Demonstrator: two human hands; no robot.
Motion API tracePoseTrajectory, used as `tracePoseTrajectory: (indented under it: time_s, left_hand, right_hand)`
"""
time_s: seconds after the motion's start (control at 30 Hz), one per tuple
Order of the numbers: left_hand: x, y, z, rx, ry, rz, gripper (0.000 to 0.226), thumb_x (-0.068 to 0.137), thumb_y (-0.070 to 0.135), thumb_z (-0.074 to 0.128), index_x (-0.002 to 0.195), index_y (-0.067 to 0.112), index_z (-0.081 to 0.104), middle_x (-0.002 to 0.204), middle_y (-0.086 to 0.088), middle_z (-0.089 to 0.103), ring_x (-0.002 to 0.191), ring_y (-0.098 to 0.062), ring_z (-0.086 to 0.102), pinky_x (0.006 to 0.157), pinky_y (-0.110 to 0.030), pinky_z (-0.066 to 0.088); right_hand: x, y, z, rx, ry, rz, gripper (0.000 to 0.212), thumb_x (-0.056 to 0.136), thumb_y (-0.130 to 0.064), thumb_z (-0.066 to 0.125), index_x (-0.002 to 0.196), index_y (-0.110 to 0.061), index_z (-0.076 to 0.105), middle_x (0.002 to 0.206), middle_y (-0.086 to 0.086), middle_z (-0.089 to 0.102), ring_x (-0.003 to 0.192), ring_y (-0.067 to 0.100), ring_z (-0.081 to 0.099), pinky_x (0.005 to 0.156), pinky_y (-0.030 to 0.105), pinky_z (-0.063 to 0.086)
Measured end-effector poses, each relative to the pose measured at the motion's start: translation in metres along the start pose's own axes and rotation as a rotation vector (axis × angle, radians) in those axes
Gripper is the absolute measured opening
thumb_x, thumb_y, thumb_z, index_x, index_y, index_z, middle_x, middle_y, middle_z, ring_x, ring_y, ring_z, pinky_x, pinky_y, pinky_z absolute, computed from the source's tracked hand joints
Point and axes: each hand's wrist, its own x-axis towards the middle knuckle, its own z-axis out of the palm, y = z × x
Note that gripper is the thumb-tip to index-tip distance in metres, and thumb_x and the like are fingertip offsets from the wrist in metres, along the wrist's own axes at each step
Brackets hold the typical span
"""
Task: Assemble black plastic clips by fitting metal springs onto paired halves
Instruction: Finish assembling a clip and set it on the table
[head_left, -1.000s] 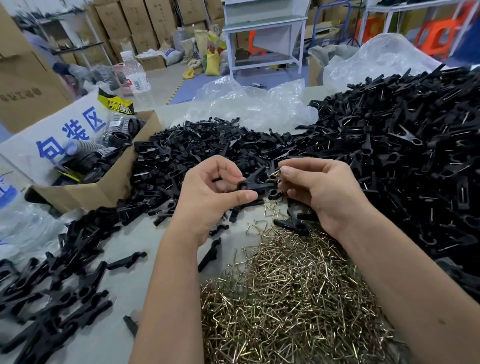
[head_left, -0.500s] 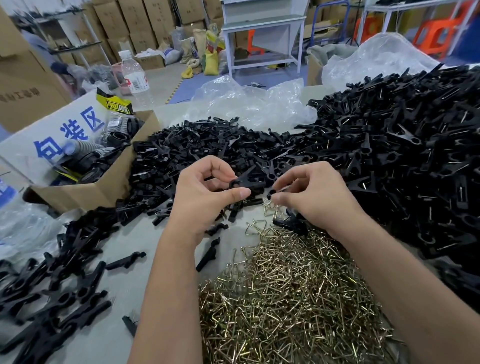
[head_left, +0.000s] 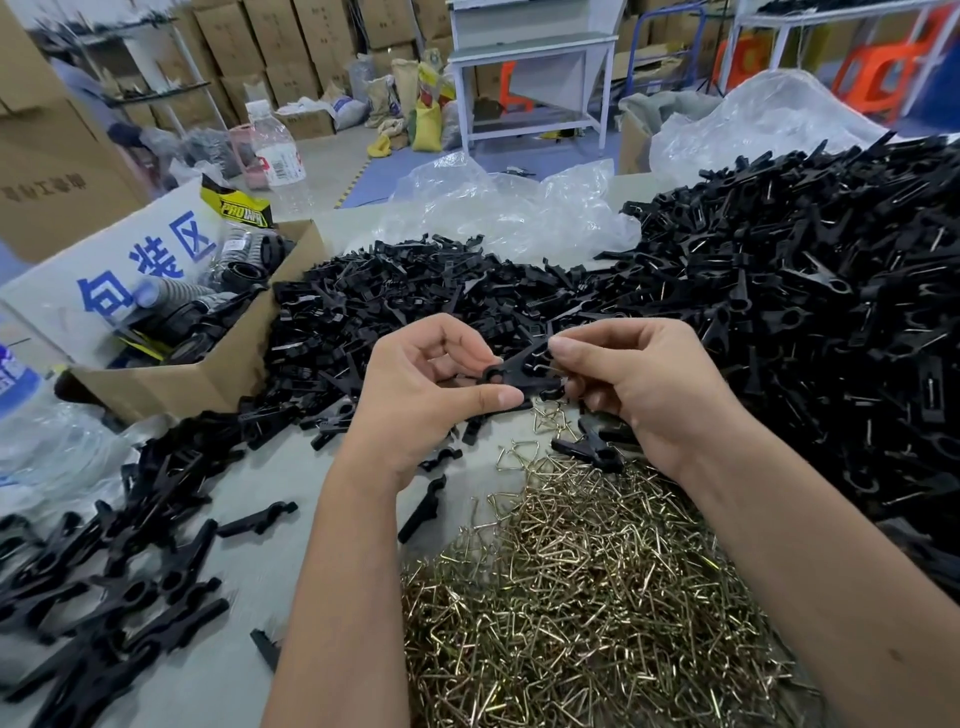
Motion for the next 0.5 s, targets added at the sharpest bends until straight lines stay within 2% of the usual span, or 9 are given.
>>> tracePoseTrajectory:
  time_s: [0.13, 0.33, 0.4, 0.5]
  left_hand:
    - [-0.0002, 0.0002, 0.0004, -0.005, 0.005, -0.003, 0.036, 0.055, 0.011, 0.097, 0.078, 0.024, 0.072, 0.077, -0.002, 0.071, 0.068, -0.012, 0.066, 0.065, -0.023, 0.056]
    - [-0.0007, 0.0011, 0.0017, -0.007, -0.009, -0.002, 0.036, 0.053, 0.012, 0.097, 0.078, 0.022, 0.072, 0.074, 0.001, 0.071, 0.065, -0.01, 0.065, 0.062, -0.021, 0.056]
    - [-0.0008, 0.0015, 0.002, -0.015, -0.016, 0.001, 0.036, 0.053, 0.013, 0.097, 0.078, 0.022, 0.072, 0.074, 0.002, 0.07, 0.064, -0.01, 0.066, 0.061, -0.021, 0.056]
    - [-0.0018, 0.0032, 0.0027, -0.052, -0.029, 0.003, 0.036, 0.052, 0.017, 0.098, 0.077, 0.023, 0.073, 0.074, 0.002, 0.071, 0.064, -0.011, 0.067, 0.058, -0.022, 0.056]
  right_hand:
    - [-0.0003, 0.0011, 0.0021, -0.04, -0.014, -0.043, 0.004, 0.084, -0.003, 0.082, 0.084, -0.001, 0.079, 0.058, 0.007, 0.067, 0.044, 0.009, 0.055, 0.042, 0.019, 0.039]
    - [-0.0009, 0.0031, 0.0054, -0.053, 0.021, -0.1, 0.014, 0.076, -0.005, 0.088, 0.079, 0.001, 0.075, 0.06, 0.009, 0.068, 0.045, 0.011, 0.055, 0.041, 0.018, 0.04]
    - [-0.0008, 0.0024, 0.0052, 0.054, -0.044, -0.023, 0.016, 0.07, -0.012, 0.089, 0.073, -0.005, 0.075, 0.064, 0.008, 0.069, 0.047, 0.011, 0.055, 0.041, 0.018, 0.041]
    - [-0.0007, 0.0037, 0.0046, 0.287, -0.214, 0.194, 0.021, 0.06, -0.02, 0.09, 0.069, -0.012, 0.073, 0.073, 0.005, 0.069, 0.051, 0.009, 0.054, 0.042, 0.015, 0.043]
